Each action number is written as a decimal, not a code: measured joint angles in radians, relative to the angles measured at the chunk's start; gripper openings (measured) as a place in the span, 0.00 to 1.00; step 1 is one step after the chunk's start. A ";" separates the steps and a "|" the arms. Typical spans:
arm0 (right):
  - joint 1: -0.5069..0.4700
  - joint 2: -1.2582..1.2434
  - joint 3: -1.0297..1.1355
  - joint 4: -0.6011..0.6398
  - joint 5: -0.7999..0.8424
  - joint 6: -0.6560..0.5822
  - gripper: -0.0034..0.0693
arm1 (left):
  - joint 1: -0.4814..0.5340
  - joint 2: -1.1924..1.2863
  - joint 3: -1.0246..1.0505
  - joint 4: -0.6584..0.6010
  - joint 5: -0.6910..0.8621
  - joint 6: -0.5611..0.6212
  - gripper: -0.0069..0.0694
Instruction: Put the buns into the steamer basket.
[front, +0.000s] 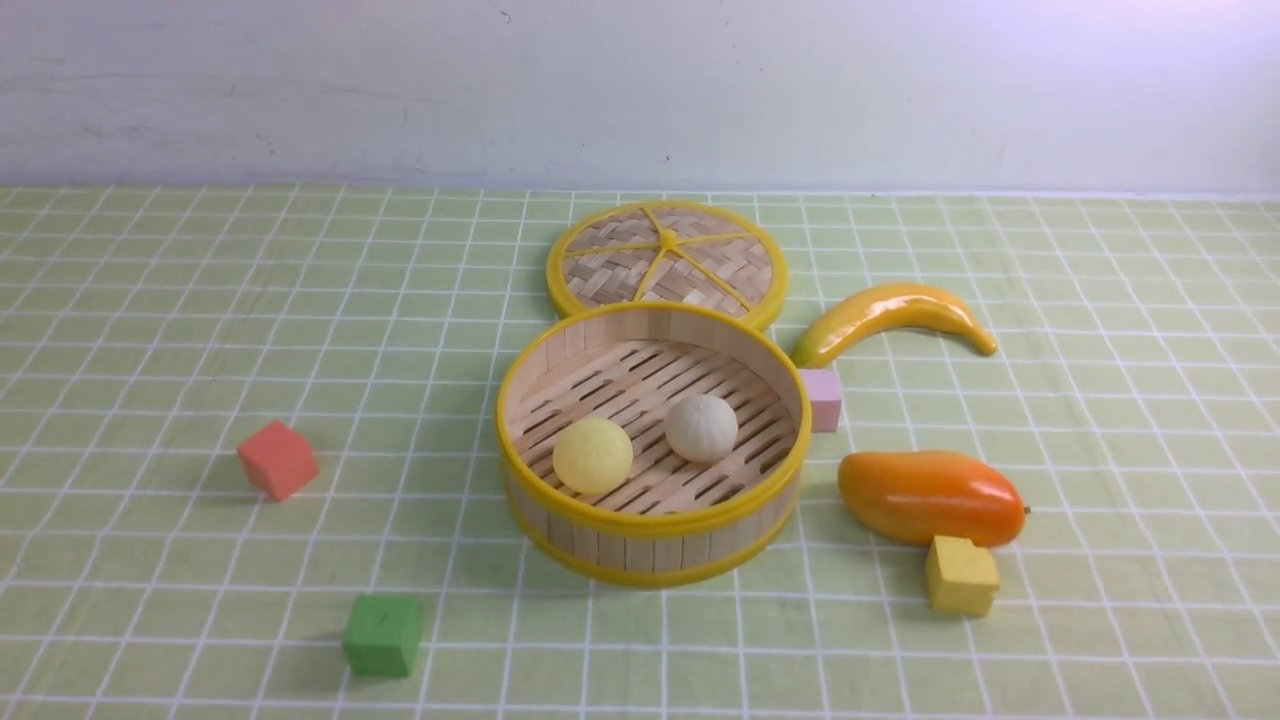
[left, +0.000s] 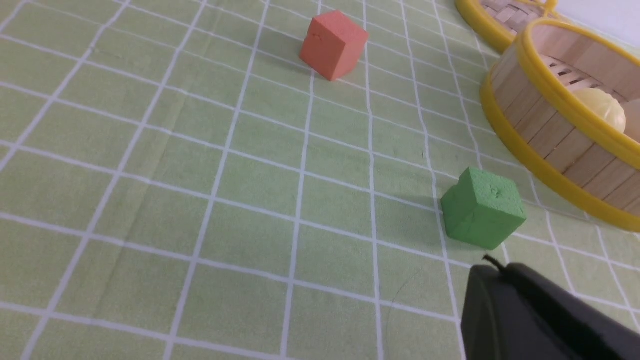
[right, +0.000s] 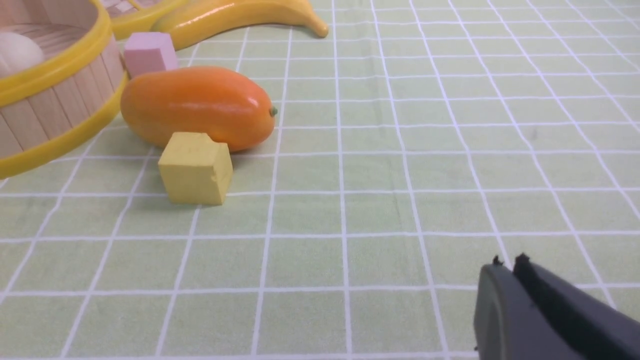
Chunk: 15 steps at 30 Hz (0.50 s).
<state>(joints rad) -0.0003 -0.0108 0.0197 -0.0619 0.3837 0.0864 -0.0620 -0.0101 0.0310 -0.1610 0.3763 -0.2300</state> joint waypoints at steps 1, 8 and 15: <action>0.000 0.000 0.000 0.000 0.000 0.000 0.09 | 0.000 0.000 0.000 0.000 0.000 0.000 0.07; 0.000 0.000 0.000 0.000 0.000 0.000 0.10 | 0.000 0.000 0.000 0.000 0.000 0.000 0.07; 0.000 0.000 0.000 0.000 0.000 0.000 0.11 | 0.000 0.000 0.000 0.000 0.000 0.000 0.07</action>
<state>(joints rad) -0.0003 -0.0108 0.0197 -0.0619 0.3837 0.0864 -0.0620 -0.0101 0.0310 -0.1610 0.3763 -0.2300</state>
